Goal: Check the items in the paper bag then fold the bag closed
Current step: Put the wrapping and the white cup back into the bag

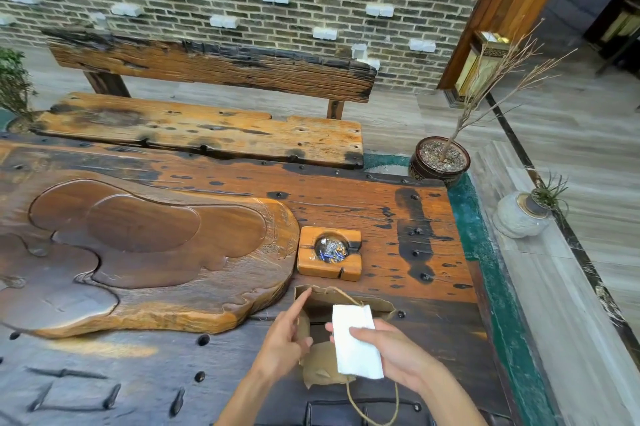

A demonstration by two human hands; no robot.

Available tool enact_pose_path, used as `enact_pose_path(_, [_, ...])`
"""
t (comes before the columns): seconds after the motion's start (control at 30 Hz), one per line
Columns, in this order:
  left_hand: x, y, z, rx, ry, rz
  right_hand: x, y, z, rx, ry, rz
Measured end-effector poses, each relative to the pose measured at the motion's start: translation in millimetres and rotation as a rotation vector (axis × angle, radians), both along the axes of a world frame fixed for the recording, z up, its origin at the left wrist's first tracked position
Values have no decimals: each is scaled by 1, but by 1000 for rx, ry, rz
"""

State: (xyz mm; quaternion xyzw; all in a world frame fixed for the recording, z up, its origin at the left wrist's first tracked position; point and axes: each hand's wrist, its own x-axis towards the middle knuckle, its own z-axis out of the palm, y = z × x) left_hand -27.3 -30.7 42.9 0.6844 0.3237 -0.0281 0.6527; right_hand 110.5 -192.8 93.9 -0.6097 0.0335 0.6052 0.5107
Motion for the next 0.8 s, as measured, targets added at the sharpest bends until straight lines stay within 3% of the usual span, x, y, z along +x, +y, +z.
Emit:
enact_pose_path(0.2, [-7,7,8,-115,-11,27,-1,36,-22,-43,-146,81])
enact_pose_path(0.47, [-12,20,9,-244,-15,-8,3,59,-52,-69,-56,48])
enact_pose_path(0.8, [-14,21,15,-267,35,14,5,96,-84,-284,-104,251])
